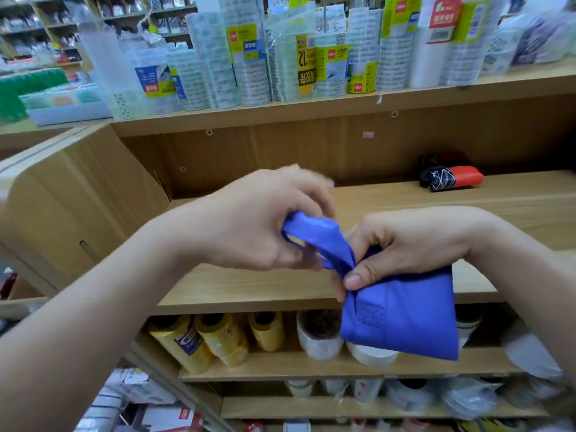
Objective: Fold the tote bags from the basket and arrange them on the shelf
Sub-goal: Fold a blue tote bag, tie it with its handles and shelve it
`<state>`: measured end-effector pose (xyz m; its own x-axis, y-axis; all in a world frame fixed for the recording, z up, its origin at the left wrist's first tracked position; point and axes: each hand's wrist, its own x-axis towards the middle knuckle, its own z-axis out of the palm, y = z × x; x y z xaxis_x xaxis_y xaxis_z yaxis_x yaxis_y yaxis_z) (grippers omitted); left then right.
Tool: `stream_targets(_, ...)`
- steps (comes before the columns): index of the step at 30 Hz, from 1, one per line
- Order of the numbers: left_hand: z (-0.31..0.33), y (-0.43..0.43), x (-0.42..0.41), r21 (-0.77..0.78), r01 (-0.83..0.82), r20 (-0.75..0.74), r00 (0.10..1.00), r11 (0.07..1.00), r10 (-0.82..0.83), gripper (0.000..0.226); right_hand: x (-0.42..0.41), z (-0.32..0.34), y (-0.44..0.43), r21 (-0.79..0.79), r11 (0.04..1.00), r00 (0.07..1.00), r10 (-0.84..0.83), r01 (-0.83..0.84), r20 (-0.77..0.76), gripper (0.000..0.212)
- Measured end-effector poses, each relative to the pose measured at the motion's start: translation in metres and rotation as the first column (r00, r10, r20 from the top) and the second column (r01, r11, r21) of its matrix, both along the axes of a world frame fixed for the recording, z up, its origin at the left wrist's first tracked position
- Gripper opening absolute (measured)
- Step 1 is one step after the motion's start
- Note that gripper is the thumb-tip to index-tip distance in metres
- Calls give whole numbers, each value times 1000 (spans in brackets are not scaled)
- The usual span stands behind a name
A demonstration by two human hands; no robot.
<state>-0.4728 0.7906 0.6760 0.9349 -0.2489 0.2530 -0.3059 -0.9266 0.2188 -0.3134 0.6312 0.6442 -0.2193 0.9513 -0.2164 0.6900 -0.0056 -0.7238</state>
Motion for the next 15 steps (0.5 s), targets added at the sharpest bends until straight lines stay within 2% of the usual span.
stream_targets(1,1,4,-1,-232,-10,-110,994,973,-16,12,3,-1,-3,7,1000,999,-12,12,-37,19)
stream_targets(2,0,9,-4,-484,-11,-163,984,875,-77,11,5,-2,-6,18,999,996,-35,37,-83,19)
stream_targets(4,-5,16,-9,-843,66,-69,971,533,-230,12,8,-5,-12,36,994,970,-95,106,-225,20)
stream_targets(6,-16,17,-10,-978,113,57,954,177,-295,15,8,-5,-16,49,990,925,-106,133,-364,23)
stream_targets(8,-23,16,-7,-993,88,108,941,-75,-322,25,8,-8,-16,80,987,883,-89,141,-460,34)
stream_targets(9,-26,15,-6,-985,65,117,934,-161,-338,33,9,-10,-16,92,981,857,-102,171,-506,41)
stream_targets(10,-28,15,-5,-979,50,115,936,-199,-332,38,10,-11,-17,99,973,833,-123,208,-540,49)
stream_targets(12,-33,15,-3,-984,42,86,962,-170,-259,43,13,-12,-19,126,958,825,-150,257,-544,64)
stream_targets(15,-40,17,0,-983,18,47,987,-182,-155,52,9,-9,-24,215,924,890,-211,317,-403,77)
